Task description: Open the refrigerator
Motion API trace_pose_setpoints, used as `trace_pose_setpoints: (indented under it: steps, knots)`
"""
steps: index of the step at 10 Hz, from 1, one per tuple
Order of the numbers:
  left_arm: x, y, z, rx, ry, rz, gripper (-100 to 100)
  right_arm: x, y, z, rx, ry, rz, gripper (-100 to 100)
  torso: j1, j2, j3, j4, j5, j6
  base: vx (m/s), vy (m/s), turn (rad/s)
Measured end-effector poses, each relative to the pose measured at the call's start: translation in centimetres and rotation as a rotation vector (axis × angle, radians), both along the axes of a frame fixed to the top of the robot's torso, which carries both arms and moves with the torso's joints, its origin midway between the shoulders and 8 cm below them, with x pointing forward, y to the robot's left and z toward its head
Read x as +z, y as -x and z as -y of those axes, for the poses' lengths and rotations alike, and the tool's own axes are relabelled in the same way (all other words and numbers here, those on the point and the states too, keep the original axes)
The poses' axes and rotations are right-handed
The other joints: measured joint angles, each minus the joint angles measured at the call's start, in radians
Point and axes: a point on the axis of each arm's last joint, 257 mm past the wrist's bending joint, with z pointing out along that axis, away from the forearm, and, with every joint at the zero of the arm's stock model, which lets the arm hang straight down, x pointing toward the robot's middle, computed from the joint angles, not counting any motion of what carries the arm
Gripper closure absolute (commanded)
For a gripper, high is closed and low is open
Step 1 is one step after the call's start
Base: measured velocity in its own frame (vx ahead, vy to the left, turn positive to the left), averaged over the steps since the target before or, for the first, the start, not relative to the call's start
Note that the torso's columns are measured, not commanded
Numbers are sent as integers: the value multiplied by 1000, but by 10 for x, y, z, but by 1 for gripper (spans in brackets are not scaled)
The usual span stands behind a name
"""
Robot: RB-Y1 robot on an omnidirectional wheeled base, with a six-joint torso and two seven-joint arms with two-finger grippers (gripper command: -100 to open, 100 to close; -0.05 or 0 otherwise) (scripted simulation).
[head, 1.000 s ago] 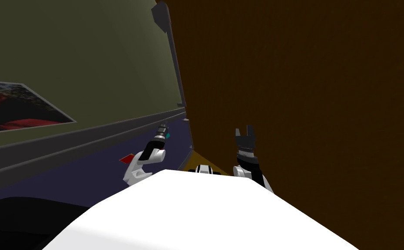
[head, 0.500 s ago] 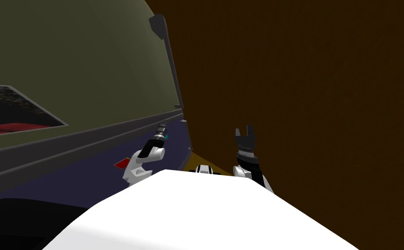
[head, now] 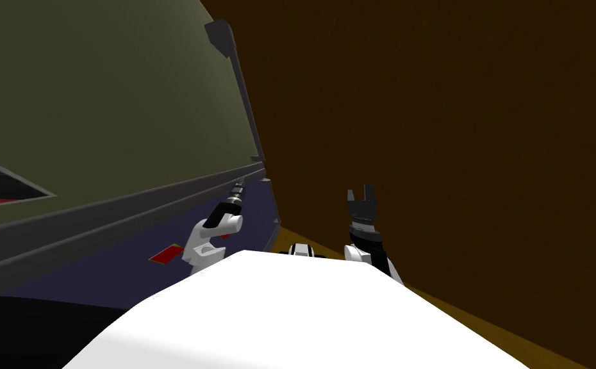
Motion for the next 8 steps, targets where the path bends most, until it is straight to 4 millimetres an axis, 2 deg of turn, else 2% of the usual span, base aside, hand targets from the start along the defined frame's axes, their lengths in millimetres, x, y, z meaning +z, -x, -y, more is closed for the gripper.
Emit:
trace_pose_setpoints:
  steps: [8]
  knots:
    - [-18, -6, -22, 65, 56, -116, -100, 0, 0, 0, 0, 0, 0, 0, 2, 10, 7, 2, 2, -5, -4, 36, -166]
